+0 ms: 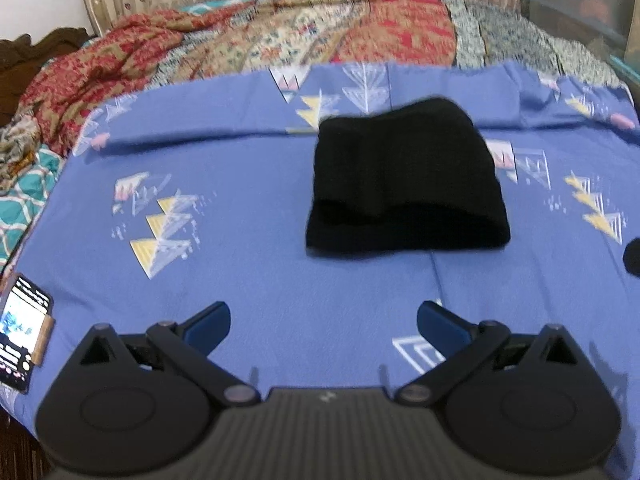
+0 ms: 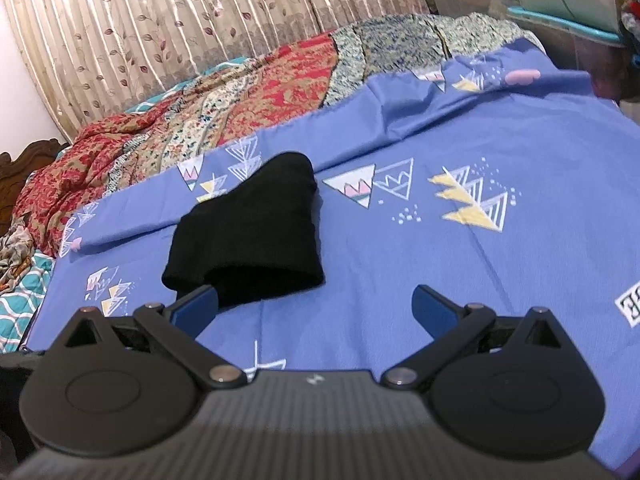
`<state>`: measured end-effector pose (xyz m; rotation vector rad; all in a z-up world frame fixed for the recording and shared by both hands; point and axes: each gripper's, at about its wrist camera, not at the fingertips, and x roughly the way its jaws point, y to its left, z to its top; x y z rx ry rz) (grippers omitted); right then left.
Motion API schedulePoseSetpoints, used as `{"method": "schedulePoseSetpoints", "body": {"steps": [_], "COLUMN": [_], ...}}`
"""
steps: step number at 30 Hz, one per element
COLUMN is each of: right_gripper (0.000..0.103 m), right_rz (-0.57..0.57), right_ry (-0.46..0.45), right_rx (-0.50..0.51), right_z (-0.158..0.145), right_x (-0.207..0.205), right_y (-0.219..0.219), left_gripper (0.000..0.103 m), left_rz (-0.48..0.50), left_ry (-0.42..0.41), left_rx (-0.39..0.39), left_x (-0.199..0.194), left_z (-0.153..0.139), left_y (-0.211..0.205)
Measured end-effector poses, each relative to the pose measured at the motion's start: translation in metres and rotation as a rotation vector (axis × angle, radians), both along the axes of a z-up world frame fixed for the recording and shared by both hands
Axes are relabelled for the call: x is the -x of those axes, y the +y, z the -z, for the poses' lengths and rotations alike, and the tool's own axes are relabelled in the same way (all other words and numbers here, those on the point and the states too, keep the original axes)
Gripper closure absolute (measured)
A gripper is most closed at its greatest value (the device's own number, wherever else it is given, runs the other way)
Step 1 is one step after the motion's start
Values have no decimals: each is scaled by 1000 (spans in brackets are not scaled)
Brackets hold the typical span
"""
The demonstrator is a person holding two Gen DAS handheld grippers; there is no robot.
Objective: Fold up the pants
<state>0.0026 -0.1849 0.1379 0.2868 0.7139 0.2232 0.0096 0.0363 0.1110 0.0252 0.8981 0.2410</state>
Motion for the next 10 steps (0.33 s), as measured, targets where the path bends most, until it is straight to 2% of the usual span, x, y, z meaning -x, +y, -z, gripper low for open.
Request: {"method": "schedulePoseSetpoints", "body": {"steps": [5,10], "right_gripper": [0,0], "right_rz": [-12,-16], "right_ry": [-37,-29], "right_rx": [9,17], "right_z": [-6,-2], "right_x": [0,-1], "right_y": [2,4], "left_gripper": [0,0], "left_rz": [2,17], "left_ry": [-49,-60], "left_rx": [-6,1], "left_x": [1,1], "left_z": [-12,-14], "left_y": [0,-3]}}
